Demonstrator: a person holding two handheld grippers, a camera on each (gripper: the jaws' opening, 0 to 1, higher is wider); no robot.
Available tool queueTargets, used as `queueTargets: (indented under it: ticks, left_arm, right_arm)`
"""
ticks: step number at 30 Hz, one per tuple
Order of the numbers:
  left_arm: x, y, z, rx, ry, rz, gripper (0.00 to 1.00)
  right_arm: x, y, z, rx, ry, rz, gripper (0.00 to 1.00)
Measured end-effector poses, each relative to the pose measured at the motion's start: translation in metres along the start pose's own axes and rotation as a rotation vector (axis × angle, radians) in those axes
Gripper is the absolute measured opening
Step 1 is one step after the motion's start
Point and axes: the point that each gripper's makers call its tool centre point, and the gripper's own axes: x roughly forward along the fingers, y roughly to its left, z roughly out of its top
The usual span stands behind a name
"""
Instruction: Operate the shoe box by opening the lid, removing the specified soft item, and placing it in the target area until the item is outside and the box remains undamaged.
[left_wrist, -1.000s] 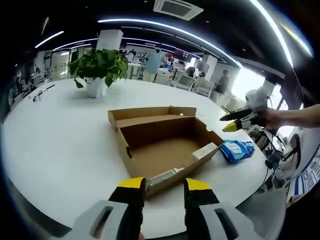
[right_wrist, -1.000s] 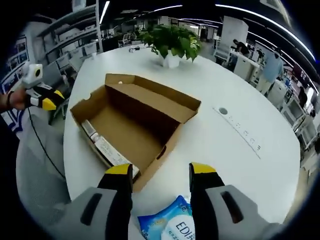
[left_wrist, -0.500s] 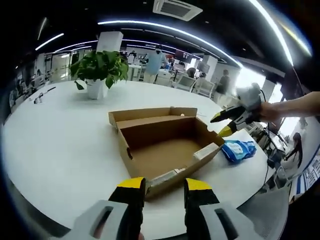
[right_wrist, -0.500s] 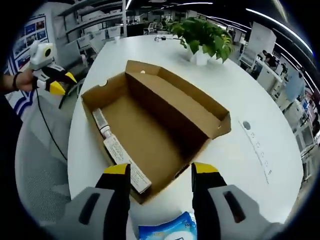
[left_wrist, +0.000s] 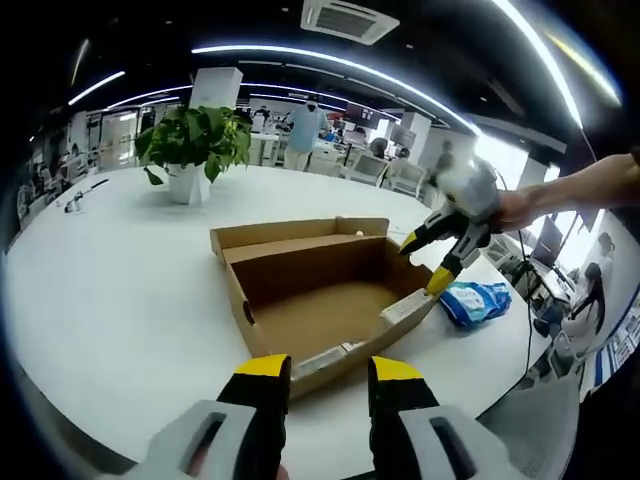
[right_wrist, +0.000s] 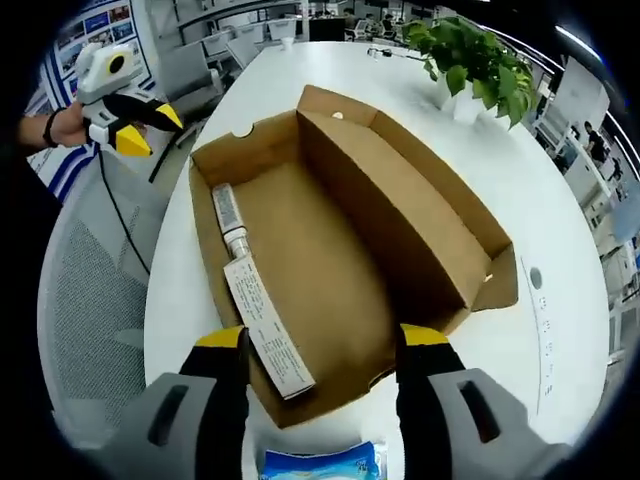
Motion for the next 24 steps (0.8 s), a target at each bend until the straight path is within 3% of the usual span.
queueTargets:
  ticks: [17, 21, 24]
  left_arm:
    - [0.001, -0.001, -0.002, -0.022, -0.001, 0.004, 0.31]
    - [0.002, -0.002, 0.001, -0.025, -0.006, 0.006, 0.31]
    - [0.002, -0.003, 0.0, -0.024, -0.005, 0.005, 0.31]
  right_arm:
    - [0.028, 0.007, 0.003, -0.125, 0.096, 0.077, 0.63]
    - [0.028, 0.002, 0.009, -0.173, 0.089, 0.055, 0.68]
    - [0.027, -0.001, 0.008, -0.163, 0.092, 0.05, 0.71]
